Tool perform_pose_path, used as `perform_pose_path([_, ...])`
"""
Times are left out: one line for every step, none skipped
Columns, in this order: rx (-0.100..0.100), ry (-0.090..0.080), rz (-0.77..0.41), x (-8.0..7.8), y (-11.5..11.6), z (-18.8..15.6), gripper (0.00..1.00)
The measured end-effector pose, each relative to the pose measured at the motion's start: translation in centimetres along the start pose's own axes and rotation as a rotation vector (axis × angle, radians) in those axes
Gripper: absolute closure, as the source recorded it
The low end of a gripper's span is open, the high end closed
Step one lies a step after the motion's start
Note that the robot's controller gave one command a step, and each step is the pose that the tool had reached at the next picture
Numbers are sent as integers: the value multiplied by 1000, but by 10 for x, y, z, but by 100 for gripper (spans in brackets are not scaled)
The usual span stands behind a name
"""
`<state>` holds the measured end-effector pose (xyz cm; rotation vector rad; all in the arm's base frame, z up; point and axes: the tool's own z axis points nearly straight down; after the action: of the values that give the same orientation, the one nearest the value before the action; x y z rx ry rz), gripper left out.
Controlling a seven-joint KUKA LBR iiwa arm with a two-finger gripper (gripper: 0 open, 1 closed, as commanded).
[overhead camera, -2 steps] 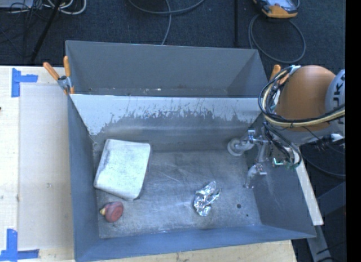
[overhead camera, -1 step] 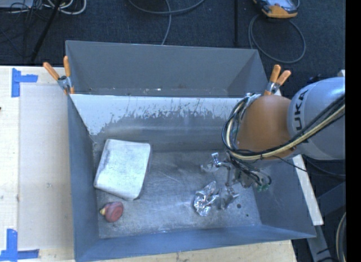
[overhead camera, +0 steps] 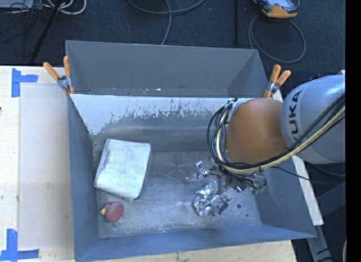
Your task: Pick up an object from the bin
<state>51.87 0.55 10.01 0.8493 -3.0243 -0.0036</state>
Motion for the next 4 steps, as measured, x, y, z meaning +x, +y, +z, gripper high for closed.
perform_pose_path([2, 0, -158, 7, -11, 1, 0])
perform_pose_path([1, 2, -198, -6, -14, 28, 0])
perform_pose_path([1, 3, -198, -6, -14, 27, 0])
perform_pose_path([6, -8, -197, -10, -15, 24, 100])
